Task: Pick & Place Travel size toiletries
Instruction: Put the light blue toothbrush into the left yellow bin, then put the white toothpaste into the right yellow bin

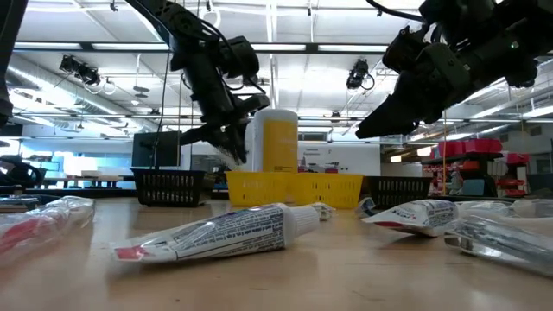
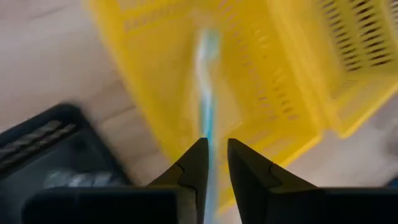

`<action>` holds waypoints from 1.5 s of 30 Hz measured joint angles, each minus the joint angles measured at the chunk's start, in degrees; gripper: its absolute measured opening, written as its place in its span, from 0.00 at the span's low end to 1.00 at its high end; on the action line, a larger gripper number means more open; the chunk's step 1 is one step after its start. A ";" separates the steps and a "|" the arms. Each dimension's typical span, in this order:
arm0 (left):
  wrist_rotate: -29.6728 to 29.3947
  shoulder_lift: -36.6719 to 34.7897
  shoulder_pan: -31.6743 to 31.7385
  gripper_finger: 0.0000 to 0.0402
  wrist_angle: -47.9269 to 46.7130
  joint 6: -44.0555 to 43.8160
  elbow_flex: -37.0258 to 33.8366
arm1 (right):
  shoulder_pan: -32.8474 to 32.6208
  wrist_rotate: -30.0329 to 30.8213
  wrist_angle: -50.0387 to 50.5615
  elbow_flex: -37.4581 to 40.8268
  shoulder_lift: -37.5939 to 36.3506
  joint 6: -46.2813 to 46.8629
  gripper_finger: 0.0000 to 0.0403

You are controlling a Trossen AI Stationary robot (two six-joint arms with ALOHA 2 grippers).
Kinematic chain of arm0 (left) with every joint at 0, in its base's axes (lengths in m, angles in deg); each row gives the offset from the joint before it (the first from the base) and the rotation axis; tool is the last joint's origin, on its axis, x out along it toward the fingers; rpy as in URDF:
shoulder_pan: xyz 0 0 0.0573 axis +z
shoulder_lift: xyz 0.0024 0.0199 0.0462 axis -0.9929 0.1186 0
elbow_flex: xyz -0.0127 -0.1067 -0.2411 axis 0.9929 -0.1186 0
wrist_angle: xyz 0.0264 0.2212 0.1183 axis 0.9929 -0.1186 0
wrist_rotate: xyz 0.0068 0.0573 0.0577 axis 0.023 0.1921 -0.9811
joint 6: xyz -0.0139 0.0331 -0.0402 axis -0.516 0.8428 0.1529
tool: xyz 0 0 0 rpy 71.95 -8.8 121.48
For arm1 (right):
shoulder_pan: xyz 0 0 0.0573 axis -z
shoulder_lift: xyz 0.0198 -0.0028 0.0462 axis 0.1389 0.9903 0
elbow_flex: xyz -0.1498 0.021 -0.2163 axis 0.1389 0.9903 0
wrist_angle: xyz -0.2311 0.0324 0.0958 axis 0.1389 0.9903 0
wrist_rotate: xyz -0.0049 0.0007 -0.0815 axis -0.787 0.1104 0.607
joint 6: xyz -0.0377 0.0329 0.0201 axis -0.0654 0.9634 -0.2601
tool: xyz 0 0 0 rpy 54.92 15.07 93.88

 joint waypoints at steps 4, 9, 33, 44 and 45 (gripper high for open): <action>-0.06 -0.02 -0.06 0.21 2.27 0.49 0.02 | 0.00 0.01 0.02 0.00 0.00 -0.12 0.41; -0.19 -0.07 -0.06 0.26 2.94 5.69 0.02 | 0.00 0.01 -0.06 0.00 0.00 -0.44 0.39; -5.36 -18.13 -6.30 0.28 -8.59 32.22 0.07 | 0.00 0.01 0.98 0.00 0.00 -0.44 0.44; -11.98 -25.86 -17.01 0.28 -15.56 42.74 0.07 | 0.00 0.02 1.17 0.00 0.00 -0.44 0.40; -11.96 -26.21 -17.81 0.28 -16.55 43.09 0.07 | 0.00 0.01 1.22 0.00 0.00 -0.44 0.40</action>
